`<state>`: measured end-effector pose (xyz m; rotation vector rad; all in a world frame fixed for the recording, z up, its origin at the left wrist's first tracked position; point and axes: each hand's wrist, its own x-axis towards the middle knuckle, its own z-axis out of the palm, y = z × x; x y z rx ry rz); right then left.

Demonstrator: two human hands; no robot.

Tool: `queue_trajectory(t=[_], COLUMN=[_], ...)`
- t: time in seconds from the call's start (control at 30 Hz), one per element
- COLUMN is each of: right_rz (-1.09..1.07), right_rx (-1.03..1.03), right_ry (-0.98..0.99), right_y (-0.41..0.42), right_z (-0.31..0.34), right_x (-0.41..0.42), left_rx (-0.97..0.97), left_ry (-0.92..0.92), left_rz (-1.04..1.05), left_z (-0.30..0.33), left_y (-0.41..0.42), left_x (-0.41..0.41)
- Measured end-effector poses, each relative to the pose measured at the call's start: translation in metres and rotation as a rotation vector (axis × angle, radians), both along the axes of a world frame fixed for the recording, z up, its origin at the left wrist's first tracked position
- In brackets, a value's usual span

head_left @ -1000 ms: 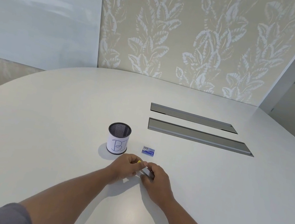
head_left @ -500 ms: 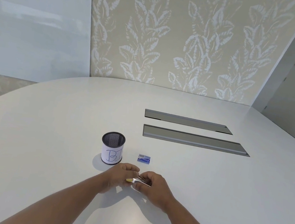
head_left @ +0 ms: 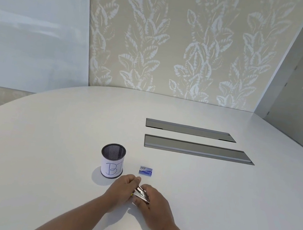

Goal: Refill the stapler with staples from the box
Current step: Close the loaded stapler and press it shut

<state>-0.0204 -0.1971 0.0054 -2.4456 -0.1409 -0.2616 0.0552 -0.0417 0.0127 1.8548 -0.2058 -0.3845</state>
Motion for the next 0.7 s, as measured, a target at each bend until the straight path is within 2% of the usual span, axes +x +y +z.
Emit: queue_trajectory(t=[0.23, 0.47, 0.7], right_rz=[-0.027, -0.057, -0.036], right_rx=[-0.238, -0.28, -0.28], right_ry=[0.004, -0.006, -0.048], right_y=[0.004, 0.004, 0.005], right_z=[-0.003, -0.006, -0.008], right_x=[-0.003, -0.004, -0.005], left_rx=[0.029, 0.111, 0.074], left_ry=[-0.08, -0.185, -0.174], left_rz=[0.079, 0.069, 0.064], left_z=[0.002, 0.002, 0.002], left_y=[-0.006, -0.006, -0.004], left_x=[-0.004, -0.007, -0.01])
